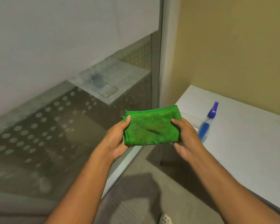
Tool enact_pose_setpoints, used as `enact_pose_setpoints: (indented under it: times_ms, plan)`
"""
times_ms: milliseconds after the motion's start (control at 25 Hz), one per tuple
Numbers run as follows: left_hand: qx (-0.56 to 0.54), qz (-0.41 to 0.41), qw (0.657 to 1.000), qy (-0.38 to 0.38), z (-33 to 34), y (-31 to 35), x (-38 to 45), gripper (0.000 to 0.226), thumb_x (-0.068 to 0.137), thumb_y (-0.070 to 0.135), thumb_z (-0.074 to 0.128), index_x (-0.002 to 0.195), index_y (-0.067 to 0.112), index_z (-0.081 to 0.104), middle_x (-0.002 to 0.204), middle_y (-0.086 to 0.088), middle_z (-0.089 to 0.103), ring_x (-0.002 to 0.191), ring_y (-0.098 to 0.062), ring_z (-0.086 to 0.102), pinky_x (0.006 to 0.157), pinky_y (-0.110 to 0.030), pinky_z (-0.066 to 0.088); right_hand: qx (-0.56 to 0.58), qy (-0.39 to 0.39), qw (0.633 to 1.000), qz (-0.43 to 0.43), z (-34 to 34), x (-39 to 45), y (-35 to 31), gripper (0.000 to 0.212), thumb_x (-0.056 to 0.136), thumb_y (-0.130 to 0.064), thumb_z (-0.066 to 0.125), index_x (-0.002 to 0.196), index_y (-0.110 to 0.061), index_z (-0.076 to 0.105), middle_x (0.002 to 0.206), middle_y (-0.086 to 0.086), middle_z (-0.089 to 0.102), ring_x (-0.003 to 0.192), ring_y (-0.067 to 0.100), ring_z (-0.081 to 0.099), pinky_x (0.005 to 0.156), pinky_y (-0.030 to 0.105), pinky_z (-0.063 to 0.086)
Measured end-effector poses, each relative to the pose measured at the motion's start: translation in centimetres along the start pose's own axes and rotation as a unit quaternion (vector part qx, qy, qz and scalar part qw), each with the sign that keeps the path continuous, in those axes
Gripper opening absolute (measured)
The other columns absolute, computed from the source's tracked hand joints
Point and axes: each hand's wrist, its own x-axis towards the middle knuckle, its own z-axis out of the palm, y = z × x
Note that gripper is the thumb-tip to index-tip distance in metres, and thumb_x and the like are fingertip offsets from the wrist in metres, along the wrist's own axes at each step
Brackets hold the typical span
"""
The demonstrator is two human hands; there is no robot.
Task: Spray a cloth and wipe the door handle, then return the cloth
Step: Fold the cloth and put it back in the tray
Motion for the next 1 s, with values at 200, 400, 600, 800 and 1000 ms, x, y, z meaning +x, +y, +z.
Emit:
enact_pose_setpoints:
  times_ms: [200,400,600,800,1000]
  plan:
    - [-0.023,-0.060,0.995,-0.074,6.4,-2.7,3.3,0.055,0.112,0.044,0.034,0.139,0.007,0.064,0.128,-0.017,0.076,0.109,-0.030,0.077,0.101,-0.053,0.056,-0.246,0.068,0.924,-0.286,-0.6,0.1,-3.2,0.042,0.106,-0.004,0.059,0.141,-0.027,0.067,0.131,-0.005,0.074,0.125,0.015,0.070,0.109,0.035,0.057]
    - [-0.064,-0.088,0.977,-0.182,10.7,-2.9,5.5,0.065,0.107,0.057,0.042,0.145,0.007,0.061,0.145,-0.018,0.065,0.136,-0.031,0.061,0.122,-0.049,0.039,-0.543,-0.062,0.744,-0.384,-0.5,0.8,0.3,0.058,0.116,-0.027,0.044,0.170,-0.026,0.025,0.175,-0.014,0.021,0.165,0.003,0.011,0.137,0.036,0.010]
    - [-0.015,-0.137,0.974,-0.180,11.6,-3.3,12.4,0.060,0.096,0.042,0.071,0.145,0.007,0.061,0.143,-0.020,0.064,0.136,-0.034,0.061,0.121,-0.051,0.043,-0.642,-0.044,0.685,-0.341,-1.4,4.8,0.5,0.072,0.109,-0.039,0.024,0.169,-0.025,-0.013,0.177,-0.008,-0.017,0.162,0.002,-0.022,0.135,0.035,-0.009]
    - [0.053,-0.141,0.979,-0.138,12.1,-3.2,20.3,0.045,0.108,0.032,0.054,0.137,-0.002,0.064,0.131,-0.027,0.071,0.122,-0.041,0.070,0.099,-0.049,0.060,-0.540,-0.099,0.797,-0.251,-2.3,8.4,0.3,0.067,0.114,-0.023,0.039,0.169,-0.033,0.002,0.177,-0.017,0.006,0.163,-0.005,0.008,0.134,0.021,0.007]
    - [0.233,-0.128,0.953,-0.144,12.3,-4.3,27.1,0.036,0.105,0.032,0.061,0.124,0.002,0.069,0.107,-0.015,0.082,0.097,-0.029,0.080,0.085,-0.044,0.064,-0.464,0.182,0.836,-0.229,-5.3,14.1,0.8,0.051,0.110,-0.012,0.057,0.159,-0.021,0.046,0.149,-0.013,0.048,0.136,0.006,0.049,0.118,0.023,0.044]
